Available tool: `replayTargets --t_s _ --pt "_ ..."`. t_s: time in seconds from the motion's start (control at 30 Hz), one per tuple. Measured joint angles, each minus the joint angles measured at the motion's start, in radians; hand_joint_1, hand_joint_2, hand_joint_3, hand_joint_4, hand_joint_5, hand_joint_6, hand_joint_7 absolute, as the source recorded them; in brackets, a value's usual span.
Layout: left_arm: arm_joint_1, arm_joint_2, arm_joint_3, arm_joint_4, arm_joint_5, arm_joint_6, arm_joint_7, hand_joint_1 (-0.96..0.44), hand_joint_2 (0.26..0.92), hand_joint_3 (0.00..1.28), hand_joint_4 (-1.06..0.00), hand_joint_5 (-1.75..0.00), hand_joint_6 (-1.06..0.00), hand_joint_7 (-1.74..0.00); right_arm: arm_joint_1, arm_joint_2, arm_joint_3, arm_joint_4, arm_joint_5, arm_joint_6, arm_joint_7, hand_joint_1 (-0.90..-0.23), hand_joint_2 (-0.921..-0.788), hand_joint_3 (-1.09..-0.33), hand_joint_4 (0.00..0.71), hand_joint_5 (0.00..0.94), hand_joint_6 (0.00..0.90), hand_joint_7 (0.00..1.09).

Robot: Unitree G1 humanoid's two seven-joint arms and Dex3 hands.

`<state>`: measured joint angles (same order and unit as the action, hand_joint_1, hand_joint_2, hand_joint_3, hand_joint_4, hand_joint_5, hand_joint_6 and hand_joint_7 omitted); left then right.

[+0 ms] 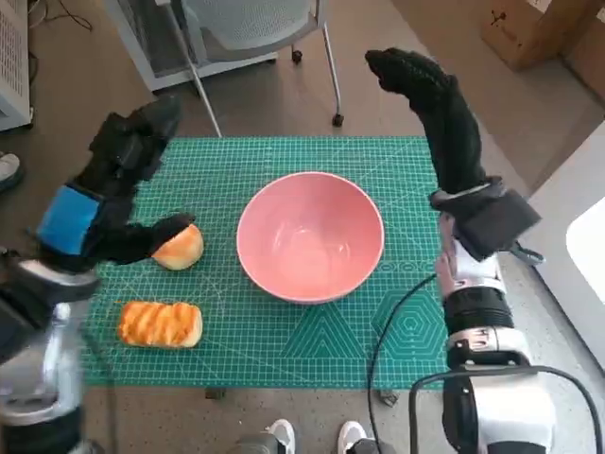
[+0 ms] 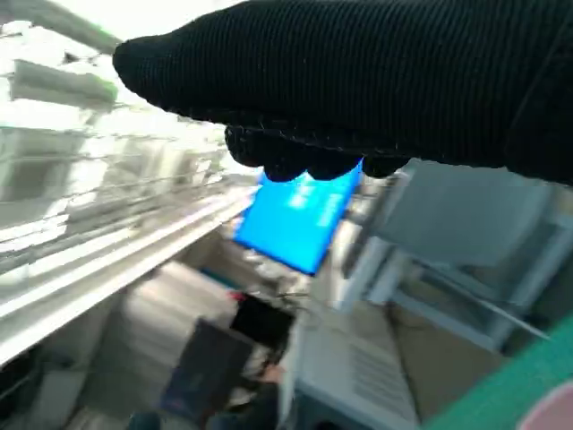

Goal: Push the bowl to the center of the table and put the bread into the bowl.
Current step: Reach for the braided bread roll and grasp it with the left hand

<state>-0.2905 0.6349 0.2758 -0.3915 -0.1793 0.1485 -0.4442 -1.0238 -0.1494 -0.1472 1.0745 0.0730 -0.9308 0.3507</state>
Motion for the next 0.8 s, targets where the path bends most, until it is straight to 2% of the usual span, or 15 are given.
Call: replayTargets --t_s 0.13,0.23,0.53,0.8 --pt "0.049 0.15 0.046 -0.114 0.096 0.062 -0.056 -0.35 0.719 0.03 -0.11 0.0 -0.01 -0.46 0.011 -0.006 0.002 -0.02 0.005 -0.002 0.018 -0.656 -0.921 -0.635 0.171 0.012 0.381 0.04" --pt "0.093 0.217 0.086 -0.181 0.133 0.078 -0.089 -0.32 0.702 0.02 -0.11 -0.01 -0.03 -0.48 0.023 -0.007 0.001 -0.025 0.013 0.0 0.027 -0.662 -0.921 -0.635 0.172 0.011 0.382 0.04" --pt "0.213 0.257 0.147 -0.286 0.141 0.097 -0.173 -0.23 0.674 0.01 -0.15 -0.02 -0.08 -0.52 0.027 -0.002 0.007 -0.026 0.016 0.011 0.032 -0.666 -0.921 -0.636 0.173 0.008 0.381 0.04" --pt "0.32 0.284 0.168 -0.361 0.169 0.134 -0.245 -0.13 0.667 0.0 -0.18 -0.01 -0.18 -0.39 0.027 0.002 0.011 -0.022 0.016 0.021 0.03 -0.658 -0.921 -0.641 0.179 0.008 0.378 0.03"
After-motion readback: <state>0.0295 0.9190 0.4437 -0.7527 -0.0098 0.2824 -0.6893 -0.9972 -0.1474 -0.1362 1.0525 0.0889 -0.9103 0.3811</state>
